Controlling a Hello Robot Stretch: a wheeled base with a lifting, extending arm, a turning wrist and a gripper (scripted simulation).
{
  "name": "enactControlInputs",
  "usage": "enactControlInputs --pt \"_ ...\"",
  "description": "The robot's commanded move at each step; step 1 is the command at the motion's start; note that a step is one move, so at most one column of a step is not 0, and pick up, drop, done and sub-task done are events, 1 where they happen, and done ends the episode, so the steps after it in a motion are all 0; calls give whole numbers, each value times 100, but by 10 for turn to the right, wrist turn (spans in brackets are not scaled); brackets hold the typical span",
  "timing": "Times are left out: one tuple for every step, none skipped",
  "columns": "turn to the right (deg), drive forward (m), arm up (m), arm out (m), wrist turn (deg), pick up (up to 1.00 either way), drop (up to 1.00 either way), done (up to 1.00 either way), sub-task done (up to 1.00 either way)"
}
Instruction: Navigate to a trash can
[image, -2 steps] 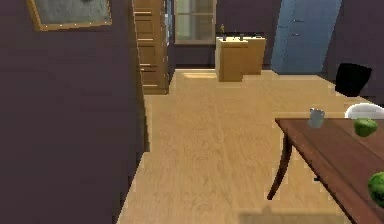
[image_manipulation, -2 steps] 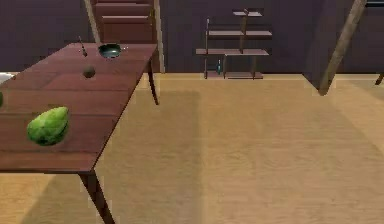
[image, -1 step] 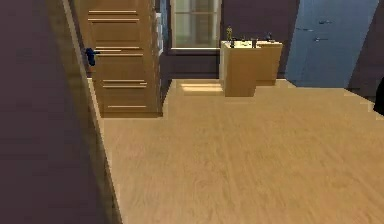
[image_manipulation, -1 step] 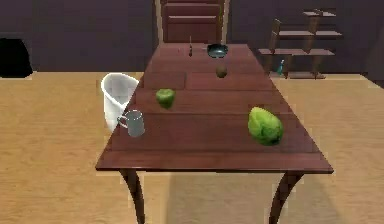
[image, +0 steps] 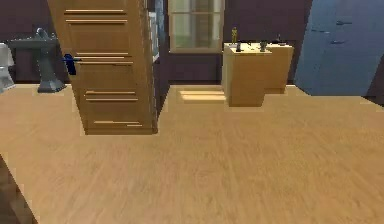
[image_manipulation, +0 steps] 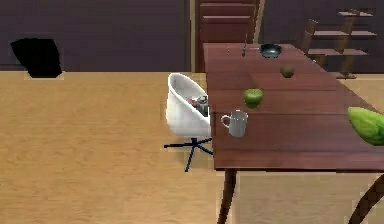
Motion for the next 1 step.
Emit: enactControlInputs --pt "450 0 0 0 0 0 0 0 0"
